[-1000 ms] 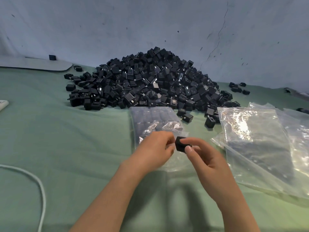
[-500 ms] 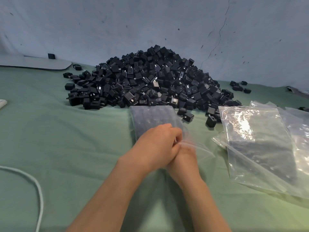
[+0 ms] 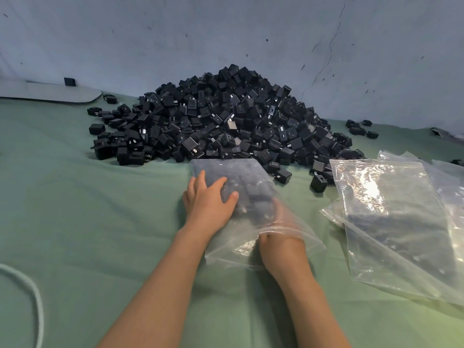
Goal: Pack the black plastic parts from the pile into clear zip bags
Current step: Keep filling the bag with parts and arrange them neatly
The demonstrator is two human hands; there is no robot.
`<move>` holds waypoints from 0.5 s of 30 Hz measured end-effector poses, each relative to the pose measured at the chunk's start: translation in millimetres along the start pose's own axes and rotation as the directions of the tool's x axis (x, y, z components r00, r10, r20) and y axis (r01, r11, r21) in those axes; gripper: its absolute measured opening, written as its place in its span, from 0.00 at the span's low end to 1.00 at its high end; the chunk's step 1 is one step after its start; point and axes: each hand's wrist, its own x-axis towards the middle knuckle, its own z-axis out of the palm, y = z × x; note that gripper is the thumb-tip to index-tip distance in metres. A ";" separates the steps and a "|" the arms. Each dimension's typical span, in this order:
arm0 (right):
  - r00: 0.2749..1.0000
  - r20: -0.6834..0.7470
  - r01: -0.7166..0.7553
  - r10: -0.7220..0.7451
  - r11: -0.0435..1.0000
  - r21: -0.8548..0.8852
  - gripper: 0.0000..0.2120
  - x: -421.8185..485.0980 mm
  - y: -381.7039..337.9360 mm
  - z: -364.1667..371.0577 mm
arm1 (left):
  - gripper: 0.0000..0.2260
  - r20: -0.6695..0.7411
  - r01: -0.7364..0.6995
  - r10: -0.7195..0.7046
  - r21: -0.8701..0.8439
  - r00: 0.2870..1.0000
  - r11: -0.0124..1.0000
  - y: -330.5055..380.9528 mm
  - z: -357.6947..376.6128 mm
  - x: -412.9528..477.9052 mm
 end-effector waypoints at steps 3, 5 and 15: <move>0.958 0.175 -0.188 0.226 0.959 -0.211 0.22 23.4 -1.4 1.3 | 0.26 0.016 0.023 -0.023 -0.015 1.000 1.000 -5.4 3.6 0.0; 0.943 0.205 -0.237 0.260 0.962 -0.133 0.22 34.4 -0.6 3.3 | 0.28 0.018 0.025 -0.024 -0.031 1.000 0.999 -7.2 3.4 0.5; 0.998 -0.007 -0.059 0.060 0.997 0.040 0.10 37.4 15.1 16.7 | 0.31 -0.011 0.021 -0.023 -0.143 1.000 0.990 -8.7 4.3 0.4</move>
